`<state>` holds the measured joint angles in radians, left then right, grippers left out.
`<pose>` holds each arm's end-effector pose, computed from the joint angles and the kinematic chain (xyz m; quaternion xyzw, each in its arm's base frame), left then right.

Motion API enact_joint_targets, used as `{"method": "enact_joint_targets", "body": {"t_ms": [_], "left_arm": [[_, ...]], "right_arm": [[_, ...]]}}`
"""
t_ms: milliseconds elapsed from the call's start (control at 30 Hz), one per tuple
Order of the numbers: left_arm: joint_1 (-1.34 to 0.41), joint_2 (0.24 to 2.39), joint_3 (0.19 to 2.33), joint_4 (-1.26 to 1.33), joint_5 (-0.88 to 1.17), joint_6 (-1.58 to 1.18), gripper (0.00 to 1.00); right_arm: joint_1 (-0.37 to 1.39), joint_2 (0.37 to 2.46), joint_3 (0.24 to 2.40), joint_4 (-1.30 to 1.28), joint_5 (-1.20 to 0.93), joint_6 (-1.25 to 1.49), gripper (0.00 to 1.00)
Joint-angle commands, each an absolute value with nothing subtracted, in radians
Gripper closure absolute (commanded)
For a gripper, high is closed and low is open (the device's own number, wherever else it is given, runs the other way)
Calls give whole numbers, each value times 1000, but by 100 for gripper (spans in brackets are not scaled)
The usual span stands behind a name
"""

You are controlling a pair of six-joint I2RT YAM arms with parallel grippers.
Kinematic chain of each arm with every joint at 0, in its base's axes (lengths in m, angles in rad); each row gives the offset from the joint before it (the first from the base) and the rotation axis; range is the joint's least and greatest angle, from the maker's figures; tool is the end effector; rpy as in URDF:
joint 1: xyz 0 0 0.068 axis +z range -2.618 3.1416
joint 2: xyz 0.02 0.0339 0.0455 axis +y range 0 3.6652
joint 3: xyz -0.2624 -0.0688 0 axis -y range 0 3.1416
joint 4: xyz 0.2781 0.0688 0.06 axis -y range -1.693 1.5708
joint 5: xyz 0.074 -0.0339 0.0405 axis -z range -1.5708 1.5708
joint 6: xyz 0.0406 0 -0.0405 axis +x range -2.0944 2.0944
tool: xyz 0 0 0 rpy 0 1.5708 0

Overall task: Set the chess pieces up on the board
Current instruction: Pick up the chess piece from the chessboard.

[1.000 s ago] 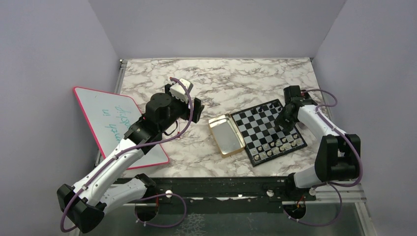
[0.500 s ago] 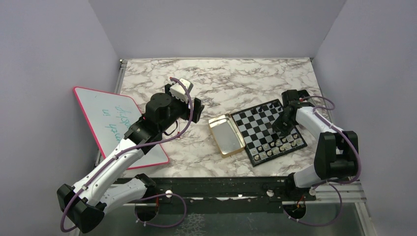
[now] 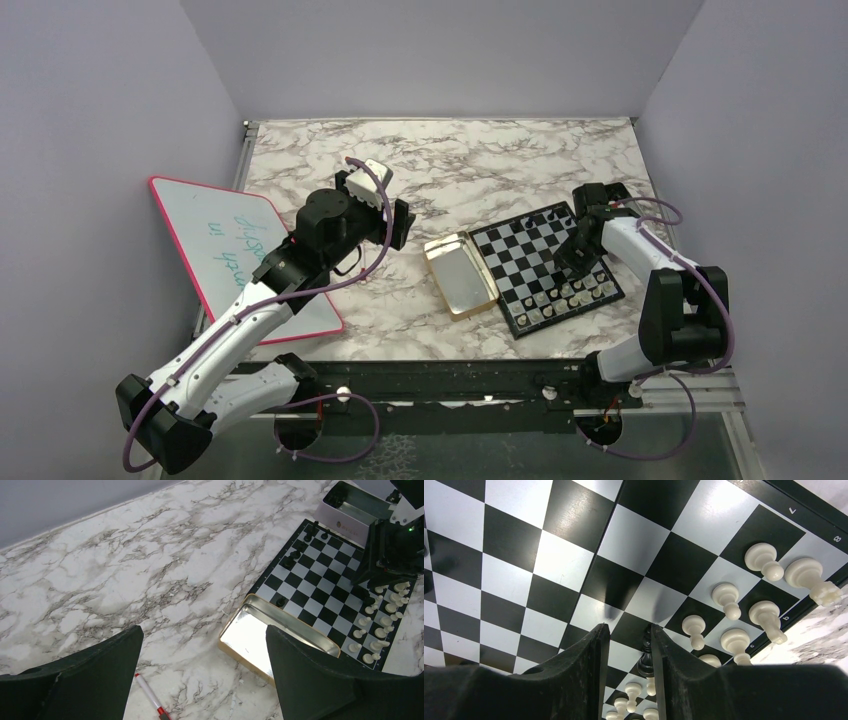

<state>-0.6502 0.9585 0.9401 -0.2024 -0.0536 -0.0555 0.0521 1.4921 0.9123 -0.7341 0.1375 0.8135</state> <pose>0.2083 -0.1557 0.3580 0.2126 0.7511 -0.1962 0.5934 0.2938 0.0097 0.1625 0.3758 0.9153 -0.0082 0.1446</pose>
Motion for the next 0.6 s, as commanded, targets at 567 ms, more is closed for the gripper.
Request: {"method": "enact_joint_targets", "body": {"t_ms": [567], "left_arm": [[-654, 947, 933, -170, -46, -57, 7]], "right_arm": [[48, 1465, 916, -783, 100, 839, 60]]}}
